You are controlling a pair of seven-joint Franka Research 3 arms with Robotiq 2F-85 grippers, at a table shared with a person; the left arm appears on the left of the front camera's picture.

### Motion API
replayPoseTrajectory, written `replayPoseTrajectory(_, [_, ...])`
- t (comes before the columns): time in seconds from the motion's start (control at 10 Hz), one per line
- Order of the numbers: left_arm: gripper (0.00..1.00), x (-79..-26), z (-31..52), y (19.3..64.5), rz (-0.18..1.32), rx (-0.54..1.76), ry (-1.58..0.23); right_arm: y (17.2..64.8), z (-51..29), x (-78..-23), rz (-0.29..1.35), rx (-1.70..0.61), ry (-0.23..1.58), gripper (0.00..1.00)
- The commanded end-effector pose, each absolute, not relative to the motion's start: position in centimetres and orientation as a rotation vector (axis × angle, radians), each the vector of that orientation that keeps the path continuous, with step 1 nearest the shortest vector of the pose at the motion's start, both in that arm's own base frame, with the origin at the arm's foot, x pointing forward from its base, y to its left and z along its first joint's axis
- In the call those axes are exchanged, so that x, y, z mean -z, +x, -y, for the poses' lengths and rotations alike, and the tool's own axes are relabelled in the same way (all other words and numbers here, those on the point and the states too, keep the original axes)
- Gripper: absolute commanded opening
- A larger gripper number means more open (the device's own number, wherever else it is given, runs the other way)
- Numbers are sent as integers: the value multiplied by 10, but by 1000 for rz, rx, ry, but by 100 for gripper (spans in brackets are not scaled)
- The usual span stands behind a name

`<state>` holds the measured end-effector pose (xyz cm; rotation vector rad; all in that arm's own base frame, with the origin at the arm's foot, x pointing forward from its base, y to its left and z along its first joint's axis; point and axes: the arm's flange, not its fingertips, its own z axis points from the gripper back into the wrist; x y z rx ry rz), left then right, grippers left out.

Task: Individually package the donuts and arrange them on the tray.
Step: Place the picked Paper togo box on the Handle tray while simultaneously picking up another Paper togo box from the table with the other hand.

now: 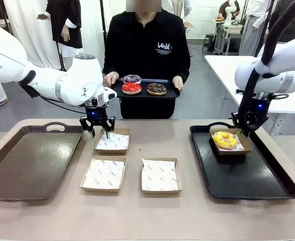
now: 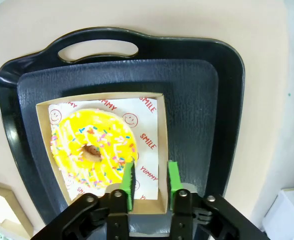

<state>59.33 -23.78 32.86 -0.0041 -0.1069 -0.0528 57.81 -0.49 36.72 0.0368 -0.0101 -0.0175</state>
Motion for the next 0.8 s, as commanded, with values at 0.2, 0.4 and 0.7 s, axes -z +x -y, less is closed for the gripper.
replayPoseTrajectory(0.2, [0,-327,237,585,136,29,21,583,3,-368,4,35,45,95])
replayPoseTrajectory(0.4, [0,-327,237,584,139,29,21,581,3,-368,-1,33,50,100])
replayPoseTrajectory(0.7, [0,-329,236,582,145,31,21,573,-1,-373,6,24,40,100])
